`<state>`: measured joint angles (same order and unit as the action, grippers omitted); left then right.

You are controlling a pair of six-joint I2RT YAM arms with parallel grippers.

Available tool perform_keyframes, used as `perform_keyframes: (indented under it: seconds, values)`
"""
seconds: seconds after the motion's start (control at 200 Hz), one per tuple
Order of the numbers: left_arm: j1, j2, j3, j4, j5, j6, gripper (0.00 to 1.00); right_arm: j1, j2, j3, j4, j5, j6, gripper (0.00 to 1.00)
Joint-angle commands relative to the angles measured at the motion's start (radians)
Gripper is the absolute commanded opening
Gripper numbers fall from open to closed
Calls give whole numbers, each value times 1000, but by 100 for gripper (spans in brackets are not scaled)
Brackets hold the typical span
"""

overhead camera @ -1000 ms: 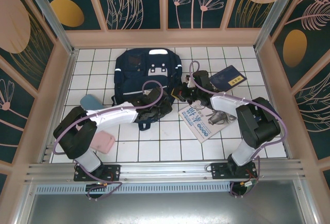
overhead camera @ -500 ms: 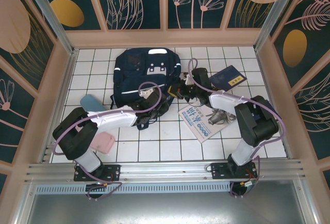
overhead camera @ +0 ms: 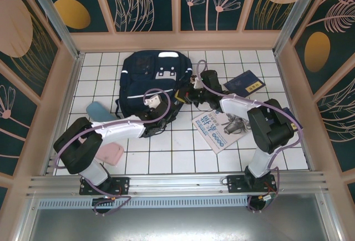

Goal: Pack the student bag

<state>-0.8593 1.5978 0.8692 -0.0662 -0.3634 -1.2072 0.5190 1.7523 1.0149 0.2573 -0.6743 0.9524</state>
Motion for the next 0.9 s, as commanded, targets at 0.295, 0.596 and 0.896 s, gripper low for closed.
perform_keyframes:
  seconds: [0.295,0.596,0.896]
  values:
    - [5,-74,17,-202,34,58,0,-16,43,105,-137,266,-126,0]
    - [28,-107,60,-328,82,135,0,-103,99,105,-171,391,-187,0]
    - [154,-205,20,-262,241,336,0,-197,79,102,-182,358,-273,0]
